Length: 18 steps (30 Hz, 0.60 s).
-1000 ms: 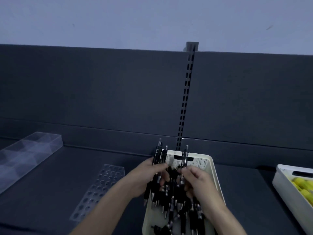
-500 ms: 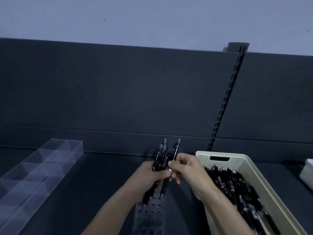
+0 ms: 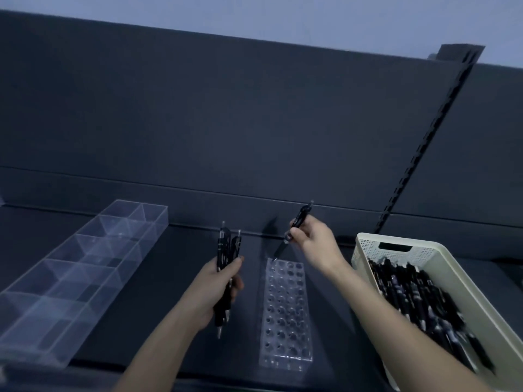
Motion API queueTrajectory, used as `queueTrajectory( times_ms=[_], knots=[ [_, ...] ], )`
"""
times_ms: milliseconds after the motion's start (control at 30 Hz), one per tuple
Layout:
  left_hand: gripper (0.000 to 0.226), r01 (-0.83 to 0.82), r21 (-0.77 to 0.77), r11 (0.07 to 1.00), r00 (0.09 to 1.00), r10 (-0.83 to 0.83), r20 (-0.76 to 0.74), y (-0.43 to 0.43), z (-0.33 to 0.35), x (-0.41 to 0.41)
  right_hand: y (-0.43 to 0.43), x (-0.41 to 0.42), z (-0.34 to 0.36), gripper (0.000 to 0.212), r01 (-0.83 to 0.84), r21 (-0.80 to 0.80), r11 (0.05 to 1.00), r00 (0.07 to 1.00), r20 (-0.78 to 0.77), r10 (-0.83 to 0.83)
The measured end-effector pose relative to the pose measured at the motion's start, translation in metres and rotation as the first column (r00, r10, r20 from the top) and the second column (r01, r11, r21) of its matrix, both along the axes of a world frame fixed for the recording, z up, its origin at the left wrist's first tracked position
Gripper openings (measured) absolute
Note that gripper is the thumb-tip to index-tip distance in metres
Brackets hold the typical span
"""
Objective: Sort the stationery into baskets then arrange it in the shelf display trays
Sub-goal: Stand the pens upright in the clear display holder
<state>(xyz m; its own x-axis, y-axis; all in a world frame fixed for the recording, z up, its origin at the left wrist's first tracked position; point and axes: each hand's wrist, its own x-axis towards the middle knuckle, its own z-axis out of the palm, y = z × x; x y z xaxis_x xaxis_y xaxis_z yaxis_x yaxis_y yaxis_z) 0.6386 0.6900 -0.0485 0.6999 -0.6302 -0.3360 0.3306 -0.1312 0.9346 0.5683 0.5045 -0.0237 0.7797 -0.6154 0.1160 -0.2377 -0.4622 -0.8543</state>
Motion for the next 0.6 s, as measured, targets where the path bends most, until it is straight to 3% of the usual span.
queueTrajectory(
  times_ms=[33, 133, 300, 600],
  knots=[
    [0.008, -0.012, 0.001, 1.000, 1.000, 0.012, 0.014, 0.000, -0.002, 0.001, 0.000, 0.004, -0.004, 0.006, -0.018, -0.091, 0.996, 0.999, -0.034, 0.015],
    [0.007, -0.005, -0.007, 1.000, 0.999, 0.005, 0.036, -0.001, -0.005, 0.002, 0.002, 0.011, -0.012, 0.015, -0.075, -0.222, 0.972, 0.988, -0.147, 0.043],
    [0.007, -0.021, -0.084, 0.996, 1.000, 0.020, -0.013, 0.000, -0.009, 0.001, 0.006, 0.017, -0.032, 0.005, -0.193, -0.239, 0.952, 0.953, -0.277, 0.124],
    [0.016, -0.023, -0.093, 0.995, 0.998, 0.017, -0.063, -0.004, -0.010, 0.000, 0.007, 0.013, -0.041, 0.009, -0.200, -0.268, 0.942, 0.952, -0.281, 0.122]
  ],
)
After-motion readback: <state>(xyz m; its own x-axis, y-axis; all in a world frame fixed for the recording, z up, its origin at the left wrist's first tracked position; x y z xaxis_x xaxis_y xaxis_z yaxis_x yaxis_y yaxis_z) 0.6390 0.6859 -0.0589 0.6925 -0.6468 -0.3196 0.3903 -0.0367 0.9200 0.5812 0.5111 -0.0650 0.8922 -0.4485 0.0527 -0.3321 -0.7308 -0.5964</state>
